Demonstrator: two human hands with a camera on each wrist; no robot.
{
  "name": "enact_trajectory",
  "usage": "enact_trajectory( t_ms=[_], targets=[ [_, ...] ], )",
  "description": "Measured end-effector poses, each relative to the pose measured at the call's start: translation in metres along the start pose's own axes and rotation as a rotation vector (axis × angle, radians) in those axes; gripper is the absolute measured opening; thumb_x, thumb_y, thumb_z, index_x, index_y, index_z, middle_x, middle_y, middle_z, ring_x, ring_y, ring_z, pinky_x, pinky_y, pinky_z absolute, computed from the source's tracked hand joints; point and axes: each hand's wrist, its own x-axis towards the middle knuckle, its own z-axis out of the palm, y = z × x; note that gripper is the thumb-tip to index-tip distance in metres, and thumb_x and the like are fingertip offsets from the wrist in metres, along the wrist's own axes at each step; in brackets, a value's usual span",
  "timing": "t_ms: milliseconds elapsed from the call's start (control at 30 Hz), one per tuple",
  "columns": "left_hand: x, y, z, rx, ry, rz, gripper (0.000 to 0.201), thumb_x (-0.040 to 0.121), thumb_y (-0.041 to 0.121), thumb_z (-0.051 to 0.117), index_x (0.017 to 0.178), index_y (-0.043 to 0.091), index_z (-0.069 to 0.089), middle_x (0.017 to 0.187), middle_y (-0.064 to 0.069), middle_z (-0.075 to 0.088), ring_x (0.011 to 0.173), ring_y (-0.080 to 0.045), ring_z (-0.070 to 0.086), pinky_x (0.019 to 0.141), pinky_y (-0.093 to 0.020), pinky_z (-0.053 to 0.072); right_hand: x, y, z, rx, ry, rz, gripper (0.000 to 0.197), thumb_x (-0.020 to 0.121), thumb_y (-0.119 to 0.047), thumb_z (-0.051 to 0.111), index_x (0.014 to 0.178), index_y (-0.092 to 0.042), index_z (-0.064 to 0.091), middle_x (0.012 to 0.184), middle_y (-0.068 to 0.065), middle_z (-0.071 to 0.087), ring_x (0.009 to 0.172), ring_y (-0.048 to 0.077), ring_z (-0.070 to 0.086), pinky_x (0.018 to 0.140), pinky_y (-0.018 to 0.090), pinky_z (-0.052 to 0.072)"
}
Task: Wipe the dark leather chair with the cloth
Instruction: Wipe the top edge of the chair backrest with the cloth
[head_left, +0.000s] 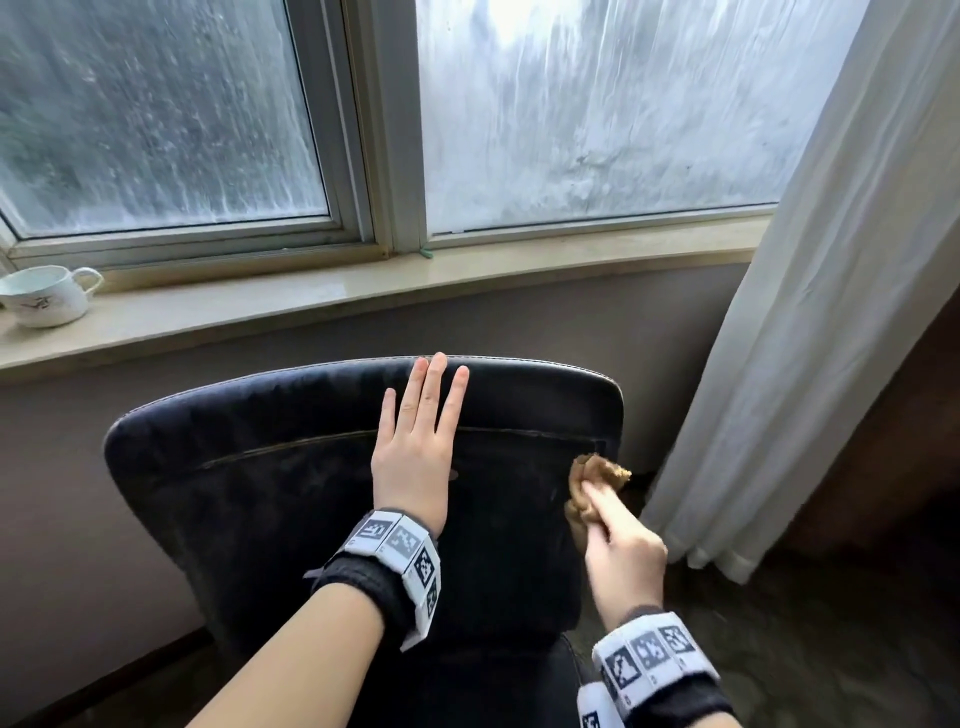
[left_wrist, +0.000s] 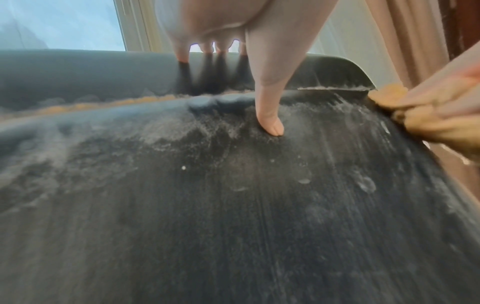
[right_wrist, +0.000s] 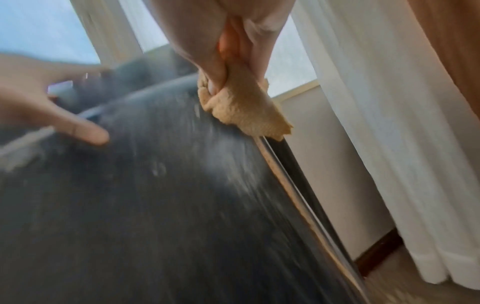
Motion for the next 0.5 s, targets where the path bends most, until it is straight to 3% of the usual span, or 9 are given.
enact_trajectory(
  t_ms=[67,133,267,400,500],
  targets=[
    [-0.001,0.000,0.001,0.006,0.003,0.006,0.123,0.043,-0.001,0.087,0.146,0.015,0.022,0.153,-0.008,0.023,0.141,-0.023,0.019,0.112,-0.044,0.024,0.018,-0.007,-0.005,0.075,0.114,0.037,0.040,0.073,0.016,0.067,0.108,-0.004,0.069,0.112,0.012,0.067,0.108,0.017,0.061,0.096,-0.007,0.024],
    [-0.001,0.001,-0.001,-0.003,0.006,0.010,0.121,0.042,0.003,0.089,0.145,0.014,0.026,0.152,-0.009,0.026,0.140,-0.025,0.023,0.111,-0.045,0.026,0.031,-0.013,0.001,0.113,0.169,0.081,0.038,0.077,0.010,0.066,0.112,-0.006,0.067,0.117,0.010,0.065,0.112,0.015,0.059,0.094,-0.009,0.024],
    [0.000,-0.001,-0.006,0.005,-0.009,0.000,0.121,0.041,0.009,0.091,0.144,0.014,0.028,0.151,-0.010,0.028,0.139,-0.026,0.025,0.110,-0.045,0.025,0.002,-0.009,0.019,0.083,0.065,0.103,0.041,0.074,0.013,0.067,0.111,-0.006,0.068,0.116,0.013,0.066,0.111,0.016,0.060,0.098,-0.005,0.024],
    [-0.002,-0.003,-0.009,-0.007,-0.007,0.007,0.120,0.041,0.011,0.091,0.144,0.013,0.029,0.151,-0.010,0.028,0.139,-0.026,0.026,0.109,-0.046,0.026,-0.020,0.012,0.007,0.024,-0.097,0.179,0.040,0.072,0.013,0.069,0.106,-0.007,0.070,0.107,0.013,0.071,0.100,0.032,0.067,0.093,0.010,0.033],
    [-0.007,-0.006,-0.012,-0.024,0.000,0.045,0.117,0.046,0.014,0.090,0.145,0.014,0.027,0.153,-0.009,0.024,0.140,-0.025,0.021,0.111,-0.045,0.025,0.004,-0.002,-0.007,0.066,0.050,0.073,0.040,0.073,0.015,0.067,0.108,-0.005,0.069,0.110,0.013,0.069,0.109,0.013,0.059,0.097,-0.003,0.029]
  ],
)
